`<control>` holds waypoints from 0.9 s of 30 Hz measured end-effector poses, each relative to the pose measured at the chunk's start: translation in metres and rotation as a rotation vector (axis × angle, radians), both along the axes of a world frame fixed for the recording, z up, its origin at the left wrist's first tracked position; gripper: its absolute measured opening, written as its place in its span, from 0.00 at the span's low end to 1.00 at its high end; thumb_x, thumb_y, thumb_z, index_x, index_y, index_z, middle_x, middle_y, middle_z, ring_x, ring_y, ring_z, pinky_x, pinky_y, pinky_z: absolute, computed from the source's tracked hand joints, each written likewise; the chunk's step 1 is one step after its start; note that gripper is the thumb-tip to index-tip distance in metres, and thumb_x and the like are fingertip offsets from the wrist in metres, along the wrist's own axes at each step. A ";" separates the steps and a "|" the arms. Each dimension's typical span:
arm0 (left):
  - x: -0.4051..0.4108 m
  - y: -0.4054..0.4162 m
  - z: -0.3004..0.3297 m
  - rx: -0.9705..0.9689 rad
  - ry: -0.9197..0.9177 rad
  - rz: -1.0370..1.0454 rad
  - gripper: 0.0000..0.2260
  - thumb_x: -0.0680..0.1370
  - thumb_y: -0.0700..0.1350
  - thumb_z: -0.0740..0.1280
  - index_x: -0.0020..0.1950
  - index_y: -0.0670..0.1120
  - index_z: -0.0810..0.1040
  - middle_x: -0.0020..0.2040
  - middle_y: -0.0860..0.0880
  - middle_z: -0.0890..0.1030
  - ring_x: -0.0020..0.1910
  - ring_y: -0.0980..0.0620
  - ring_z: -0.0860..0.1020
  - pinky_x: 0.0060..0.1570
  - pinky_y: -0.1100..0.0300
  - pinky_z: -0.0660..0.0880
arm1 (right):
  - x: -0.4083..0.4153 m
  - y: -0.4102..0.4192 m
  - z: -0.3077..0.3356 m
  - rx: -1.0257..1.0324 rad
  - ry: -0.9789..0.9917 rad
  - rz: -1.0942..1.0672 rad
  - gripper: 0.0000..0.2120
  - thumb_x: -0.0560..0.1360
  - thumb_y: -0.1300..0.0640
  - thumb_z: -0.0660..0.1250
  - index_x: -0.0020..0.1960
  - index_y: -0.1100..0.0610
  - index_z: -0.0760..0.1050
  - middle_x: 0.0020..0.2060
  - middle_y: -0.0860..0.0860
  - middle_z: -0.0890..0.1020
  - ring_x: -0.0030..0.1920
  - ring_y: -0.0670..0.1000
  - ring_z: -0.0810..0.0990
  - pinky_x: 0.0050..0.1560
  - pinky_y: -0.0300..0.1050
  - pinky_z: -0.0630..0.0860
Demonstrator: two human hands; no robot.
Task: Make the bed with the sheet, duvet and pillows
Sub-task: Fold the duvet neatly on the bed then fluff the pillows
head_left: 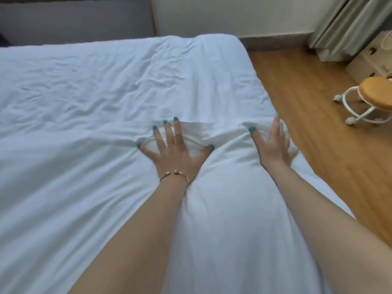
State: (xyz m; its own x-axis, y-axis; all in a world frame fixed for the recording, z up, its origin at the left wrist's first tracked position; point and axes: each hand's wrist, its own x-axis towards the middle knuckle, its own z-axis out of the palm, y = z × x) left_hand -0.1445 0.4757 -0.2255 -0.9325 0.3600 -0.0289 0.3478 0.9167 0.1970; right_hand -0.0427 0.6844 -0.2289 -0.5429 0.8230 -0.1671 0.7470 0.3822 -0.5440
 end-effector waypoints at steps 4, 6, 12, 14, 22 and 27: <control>-0.007 0.008 -0.022 -0.058 0.050 0.023 0.50 0.66 0.80 0.39 0.78 0.50 0.35 0.79 0.52 0.40 0.77 0.45 0.37 0.63 0.28 0.31 | 0.002 0.007 -0.029 0.079 0.110 -0.032 0.41 0.68 0.22 0.45 0.77 0.38 0.46 0.78 0.45 0.53 0.78 0.48 0.49 0.72 0.65 0.40; -0.005 0.008 -0.019 -0.084 0.027 0.024 0.49 0.66 0.80 0.39 0.78 0.51 0.35 0.79 0.52 0.41 0.77 0.45 0.37 0.64 0.27 0.33 | 0.003 0.006 -0.030 0.025 0.101 -0.021 0.41 0.68 0.22 0.45 0.77 0.37 0.46 0.78 0.44 0.52 0.78 0.46 0.46 0.73 0.64 0.39; -0.008 0.009 0.004 -0.158 -0.116 -0.023 0.41 0.64 0.80 0.36 0.73 0.65 0.31 0.79 0.46 0.39 0.76 0.42 0.34 0.63 0.26 0.33 | -0.001 0.012 -0.017 -0.121 -0.068 0.030 0.36 0.69 0.21 0.45 0.74 0.30 0.43 0.79 0.43 0.46 0.78 0.47 0.41 0.72 0.64 0.37; 0.004 0.005 0.020 -0.155 -0.172 -0.035 0.38 0.68 0.78 0.38 0.73 0.65 0.30 0.79 0.45 0.37 0.76 0.42 0.34 0.63 0.27 0.34 | 0.001 0.015 -0.008 -0.147 -0.222 0.073 0.36 0.68 0.21 0.40 0.74 0.29 0.41 0.78 0.43 0.44 0.78 0.49 0.40 0.72 0.67 0.37; 0.111 -0.069 0.059 -0.222 -0.399 0.267 0.39 0.65 0.80 0.40 0.73 0.68 0.34 0.77 0.43 0.32 0.72 0.36 0.27 0.60 0.25 0.33 | 0.021 -0.084 0.064 0.256 -0.077 0.864 0.28 0.73 0.30 0.41 0.74 0.30 0.51 0.78 0.39 0.48 0.78 0.45 0.43 0.75 0.58 0.38; 0.107 -0.058 0.026 -0.158 -0.200 0.290 0.39 0.66 0.79 0.40 0.73 0.68 0.33 0.77 0.40 0.34 0.73 0.34 0.30 0.61 0.23 0.37 | 0.040 -0.054 0.016 0.416 -0.315 0.826 0.32 0.73 0.28 0.36 0.76 0.34 0.36 0.78 0.39 0.39 0.77 0.42 0.36 0.74 0.57 0.32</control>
State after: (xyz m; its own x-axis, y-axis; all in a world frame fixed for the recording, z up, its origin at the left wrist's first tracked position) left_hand -0.0377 0.4177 -0.1996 -0.9653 0.0587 -0.2545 0.0388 0.9958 0.0827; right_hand -0.0030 0.6301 -0.2129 -0.9555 0.2294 -0.1857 0.2456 0.9669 -0.0688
